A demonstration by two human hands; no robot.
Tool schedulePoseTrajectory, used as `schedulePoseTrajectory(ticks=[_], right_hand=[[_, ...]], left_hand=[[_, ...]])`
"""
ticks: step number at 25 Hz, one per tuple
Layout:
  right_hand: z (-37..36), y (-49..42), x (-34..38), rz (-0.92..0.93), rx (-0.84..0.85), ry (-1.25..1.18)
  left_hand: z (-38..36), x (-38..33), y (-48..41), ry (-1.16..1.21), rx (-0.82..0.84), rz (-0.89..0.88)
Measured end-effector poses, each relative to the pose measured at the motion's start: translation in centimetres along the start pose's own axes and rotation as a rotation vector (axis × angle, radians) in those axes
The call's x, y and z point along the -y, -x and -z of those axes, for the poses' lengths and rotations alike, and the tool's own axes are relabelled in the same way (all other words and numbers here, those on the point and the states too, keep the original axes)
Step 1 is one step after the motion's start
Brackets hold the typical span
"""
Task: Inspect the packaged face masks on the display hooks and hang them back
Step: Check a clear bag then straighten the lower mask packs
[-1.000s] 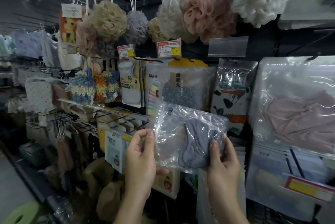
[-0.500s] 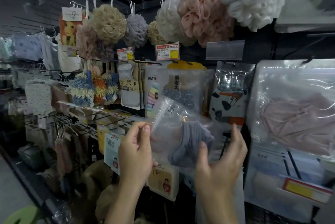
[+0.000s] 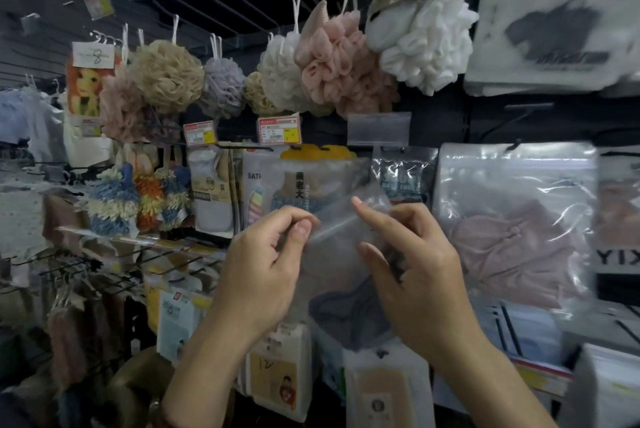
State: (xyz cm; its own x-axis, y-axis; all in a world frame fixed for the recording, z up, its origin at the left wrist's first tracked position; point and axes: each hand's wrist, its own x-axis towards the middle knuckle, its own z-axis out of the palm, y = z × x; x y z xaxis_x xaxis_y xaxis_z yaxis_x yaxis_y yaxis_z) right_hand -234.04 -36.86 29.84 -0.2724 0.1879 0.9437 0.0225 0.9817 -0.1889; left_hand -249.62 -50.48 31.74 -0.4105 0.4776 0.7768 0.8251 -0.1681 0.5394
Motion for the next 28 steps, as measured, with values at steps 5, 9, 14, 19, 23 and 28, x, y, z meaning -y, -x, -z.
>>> schedulePoseTrajectory(ticks=[5,9,14,19,23,28], right_hand=[[5.8,-1.4,-1.4,-0.035,-0.126,0.036],[10.0,-2.1,-2.8,-0.11,-0.157,0.101],[13.6,-2.9,-5.4,-0.258,-0.256,0.162],[14.9,-3.4,-6.3,-0.363,-0.253,0.193],[15.1,-3.4,-6.3,-0.413,-0.246,0.217],[15.1,-3.6,-6.7,-0.41,-0.241,0.24]], left_hand=[[-3.2,-4.3,-3.9,0.11,-0.055,-0.152],[-7.2,-7.3,-6.4,0.135,-0.143,-0.275],[-12.6,-9.4,-7.1,0.193,-0.071,-0.319],[-14.5,-10.3,-7.7,0.187,-0.026,-0.276],[-14.9,-10.8,-7.8,0.178,0.011,-0.246],[-14.7,-10.8,-8.1,0.158,0.034,-0.241]])
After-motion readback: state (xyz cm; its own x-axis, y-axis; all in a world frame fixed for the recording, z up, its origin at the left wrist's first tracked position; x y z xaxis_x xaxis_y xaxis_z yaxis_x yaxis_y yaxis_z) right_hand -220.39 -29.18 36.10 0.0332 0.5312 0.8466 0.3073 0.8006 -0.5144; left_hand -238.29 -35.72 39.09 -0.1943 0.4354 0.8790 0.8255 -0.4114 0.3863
